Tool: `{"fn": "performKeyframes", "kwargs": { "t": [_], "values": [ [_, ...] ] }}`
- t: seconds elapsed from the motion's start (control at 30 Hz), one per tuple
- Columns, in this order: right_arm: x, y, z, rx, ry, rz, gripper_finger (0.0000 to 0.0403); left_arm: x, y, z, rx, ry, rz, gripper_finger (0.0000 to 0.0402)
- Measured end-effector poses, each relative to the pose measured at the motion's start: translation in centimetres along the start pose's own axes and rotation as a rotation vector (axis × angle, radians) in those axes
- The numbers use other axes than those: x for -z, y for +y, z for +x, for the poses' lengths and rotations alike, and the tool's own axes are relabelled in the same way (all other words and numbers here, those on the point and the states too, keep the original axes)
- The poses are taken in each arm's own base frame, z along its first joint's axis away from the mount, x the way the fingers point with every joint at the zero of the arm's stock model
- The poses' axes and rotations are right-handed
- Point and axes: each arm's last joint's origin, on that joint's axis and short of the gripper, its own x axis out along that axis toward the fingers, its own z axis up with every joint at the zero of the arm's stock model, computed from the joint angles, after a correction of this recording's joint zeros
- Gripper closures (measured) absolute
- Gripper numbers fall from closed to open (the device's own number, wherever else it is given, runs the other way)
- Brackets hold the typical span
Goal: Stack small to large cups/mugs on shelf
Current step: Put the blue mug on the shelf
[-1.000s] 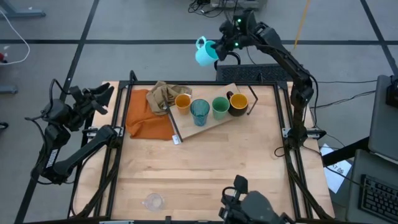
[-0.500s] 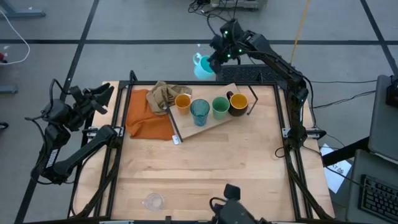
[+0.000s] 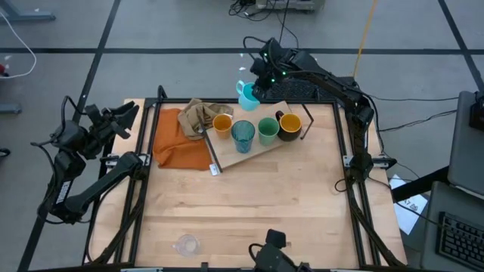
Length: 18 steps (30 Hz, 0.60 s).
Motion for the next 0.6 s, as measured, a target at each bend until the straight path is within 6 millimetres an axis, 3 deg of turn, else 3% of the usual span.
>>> {"fn": "performKeyframes", "kwargs": {
  "t": [0.6],
  "values": [
    [2.5,0.1,3.9,-0.025,0.061,0.005,0.0403,0.4,0.2,0.0,-0.021,0.039,-0.018,0.0158]
  ]
}}
